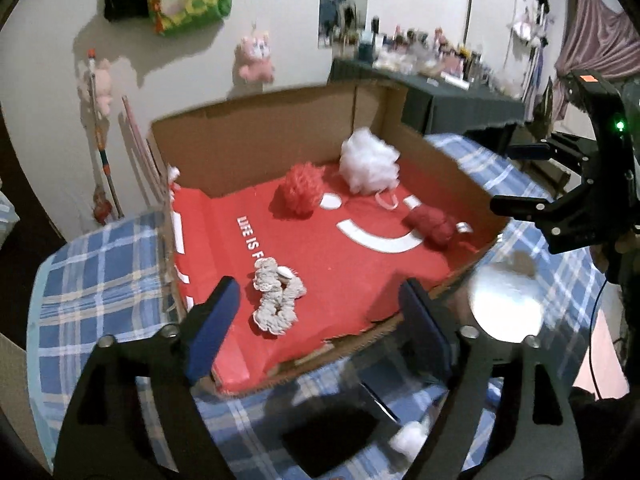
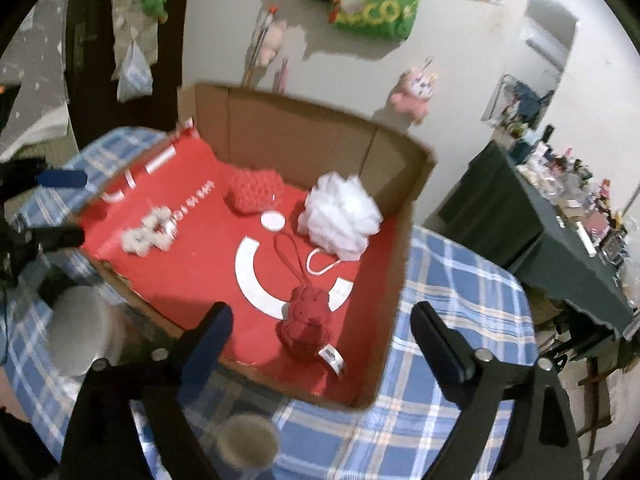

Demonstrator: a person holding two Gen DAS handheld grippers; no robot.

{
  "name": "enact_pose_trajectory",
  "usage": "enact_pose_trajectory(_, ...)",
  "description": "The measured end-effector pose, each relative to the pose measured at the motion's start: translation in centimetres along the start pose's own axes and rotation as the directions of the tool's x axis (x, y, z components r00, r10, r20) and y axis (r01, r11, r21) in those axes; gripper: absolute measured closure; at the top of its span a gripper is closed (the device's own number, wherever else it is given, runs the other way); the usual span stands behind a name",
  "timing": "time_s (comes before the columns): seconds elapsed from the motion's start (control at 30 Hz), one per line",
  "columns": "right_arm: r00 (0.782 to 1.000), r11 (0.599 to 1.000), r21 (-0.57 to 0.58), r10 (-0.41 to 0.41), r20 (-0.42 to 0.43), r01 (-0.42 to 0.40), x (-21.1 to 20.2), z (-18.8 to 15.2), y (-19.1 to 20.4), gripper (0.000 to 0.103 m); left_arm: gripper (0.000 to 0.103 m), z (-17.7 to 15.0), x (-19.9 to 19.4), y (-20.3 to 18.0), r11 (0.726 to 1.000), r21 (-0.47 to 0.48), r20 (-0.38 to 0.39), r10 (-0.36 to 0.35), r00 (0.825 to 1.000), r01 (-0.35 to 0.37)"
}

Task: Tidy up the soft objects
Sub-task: 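Withdraw both grippers from the box back over the table items, then grasp the white cloth with the left gripper while the right grasps the white plush bear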

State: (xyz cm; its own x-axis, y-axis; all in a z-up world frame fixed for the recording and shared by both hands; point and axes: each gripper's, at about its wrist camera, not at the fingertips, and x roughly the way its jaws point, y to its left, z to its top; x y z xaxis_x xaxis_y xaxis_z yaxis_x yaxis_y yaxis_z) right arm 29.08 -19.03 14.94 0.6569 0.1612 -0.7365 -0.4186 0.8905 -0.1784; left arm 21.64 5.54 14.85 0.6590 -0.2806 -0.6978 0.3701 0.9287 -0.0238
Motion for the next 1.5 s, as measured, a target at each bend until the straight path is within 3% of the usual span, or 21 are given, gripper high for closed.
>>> enact_pose_trajectory(0.23, 0.988, 0.999, 0.04, -0.035, 0.152, 0.029, -7.5, -2.0, 0.8, 0.0, 0.013, -1.9, -5.6, -2.8, 0.999, -0.026, 0.144, 0.039, 0.989, -0.035)
enact_pose_trajectory(0.43, 0.961, 0.997, 0.058, -0.06, 0.271, 0.046, -12.3, -5.2, 3.1, 0.0, 0.005, -4.5, -10.5, -6.0, 0.995, -0.067, 0.311, 0.089, 0.946, -0.071)
enact_pose_trajectory(0.6, 0.94, 0.995, 0.086, -0.085, 0.33, 0.06, -14.5, -8.6, 5.3, 0.0, 0.003, -7.2, -12.5, -8.1, 0.993, -0.11, 0.371, 0.087, 0.925, -0.049)
enact_pose_trajectory(0.73, 0.933, 0.99, 0.124, -0.101, 0.345, 0.061, -14.9, -11.4, 6.5, 0.0, 0.003, -9.3, -12.2, -9.2, 0.988, -0.147, 0.357, 0.102, 0.929, -0.053)
enact_pose_trajectory(1.03, 0.96, 0.979, 0.203, -0.058, 0.274, 0.001, -11.5, -16.0, 7.1, 0.0, 0.003, -13.5, -8.8, -10.8, 0.985, -0.158, 0.25, 0.105, 0.962, -0.066)
enact_pose_trajectory(1.2, 0.97, 0.973, 0.23, -0.03, 0.241, -0.027, -9.6, -17.3, 7.3, 0.0, 0.003, -14.9, -6.7, -10.4, 0.981, -0.186, 0.184, 0.09, 0.979, -0.056)
enact_pose_trajectory(1.5, 0.982, 0.971, 0.236, -0.004, 0.187, -0.041, -7.2, -18.2, 7.5, 0.0, 0.003, -15.7, -4.6, -10.3, 0.981, -0.18, 0.12, 0.099, 0.988, -0.076)
